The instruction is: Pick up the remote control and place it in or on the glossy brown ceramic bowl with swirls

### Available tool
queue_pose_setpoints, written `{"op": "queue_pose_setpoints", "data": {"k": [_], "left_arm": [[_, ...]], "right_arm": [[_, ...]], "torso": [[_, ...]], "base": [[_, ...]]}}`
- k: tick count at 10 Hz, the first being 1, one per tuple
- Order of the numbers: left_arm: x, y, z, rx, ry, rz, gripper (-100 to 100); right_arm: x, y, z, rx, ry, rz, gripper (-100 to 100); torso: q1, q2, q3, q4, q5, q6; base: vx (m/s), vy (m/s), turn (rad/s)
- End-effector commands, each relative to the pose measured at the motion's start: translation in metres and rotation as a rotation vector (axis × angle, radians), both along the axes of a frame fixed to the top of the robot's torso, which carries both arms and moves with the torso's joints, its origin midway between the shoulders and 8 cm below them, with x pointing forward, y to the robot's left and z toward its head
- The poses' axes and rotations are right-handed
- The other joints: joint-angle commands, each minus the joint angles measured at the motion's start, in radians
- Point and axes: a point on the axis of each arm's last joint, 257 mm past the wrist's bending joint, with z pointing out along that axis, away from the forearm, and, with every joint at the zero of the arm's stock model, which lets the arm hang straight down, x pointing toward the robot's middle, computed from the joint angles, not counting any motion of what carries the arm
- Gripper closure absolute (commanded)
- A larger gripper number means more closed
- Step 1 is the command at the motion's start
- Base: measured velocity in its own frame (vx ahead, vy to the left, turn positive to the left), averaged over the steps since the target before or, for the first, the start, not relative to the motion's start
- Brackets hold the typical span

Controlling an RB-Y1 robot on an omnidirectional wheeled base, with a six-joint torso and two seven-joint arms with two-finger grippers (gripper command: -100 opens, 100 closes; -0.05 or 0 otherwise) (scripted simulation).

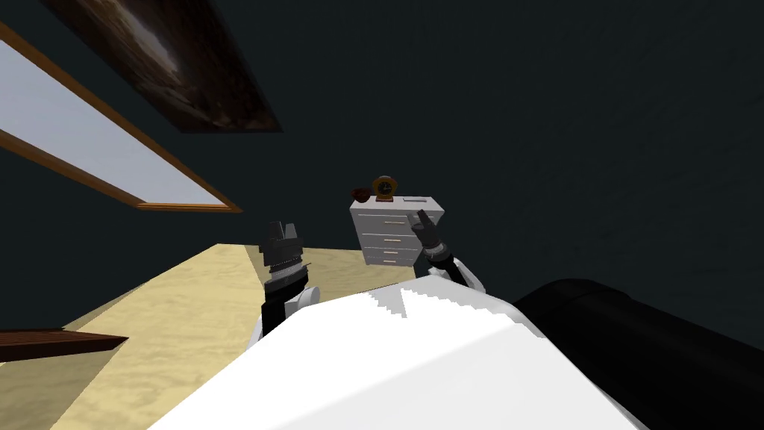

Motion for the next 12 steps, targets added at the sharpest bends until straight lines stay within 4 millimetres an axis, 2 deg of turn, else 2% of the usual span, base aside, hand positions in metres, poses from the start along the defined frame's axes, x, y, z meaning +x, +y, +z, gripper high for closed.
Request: {"op": "queue_pose_setpoints", "data": {"k": [1,4,7,8,9,11,12], "left_arm": [[0.0,0.0,0.0,0.0,0.0,0.0,0],[0.0,0.0,0.0,0.0,0.0,0.0,0],[0.0,0.0,0.0,0.0,0.0,0.0,0],[0.0,0.0,0.0,0.0,0.0,0.0,0],[0.0,0.0,0.0,0.0,0.0,0.0,0],[0.0,0.0,0.0,0.0,0.0,0.0,0],[0.0,0.0,0.0,0.0,0.0,0.0,0]], "right_arm": [[-0.002,0.006,-0.012,-0.047,0.016,0.032,-100],[-0.003,0.013,-0.027,-0.121,0.037,0.074,-100],[-0.005,0.019,-0.055,-0.22,0.074,0.124,-100],[-0.006,0.02,-0.058,-0.245,0.079,0.136,-100],[-0.005,0.019,-0.072,-0.282,0.096,0.15,-100],[-0.007,0.019,-0.076,-0.324,0.104,0.169,-100],[-0.007,0.016,-0.092,-0.372,0.125,0.185,-100]], "torso": [[0.0,0.0,0.0,0.0,0.0,0.0],[0.001,0.0,0.0,0.0,0.0,0.0],[0.001,-0.002,-0.001,0.0,0.0,0.0],[0.001,0.0,0.0,0.0,0.0,0.0],[0.0,-0.001,-0.001,0.0,0.0,0.0],[0.0,-0.003,-0.002,-0.001,0.0,0.0],[-0.001,-0.005,-0.003,-0.001,0.0,0.0]], "base": [[-0.128,0.064,0.134],[-0.106,0.043,0.096],[-0.103,0.046,0.129],[-0.098,0.035,0.074],[-0.09,0.037,0.161],[-0.04,0.022,0.028],[-0.039,0.031,0.149]]}}
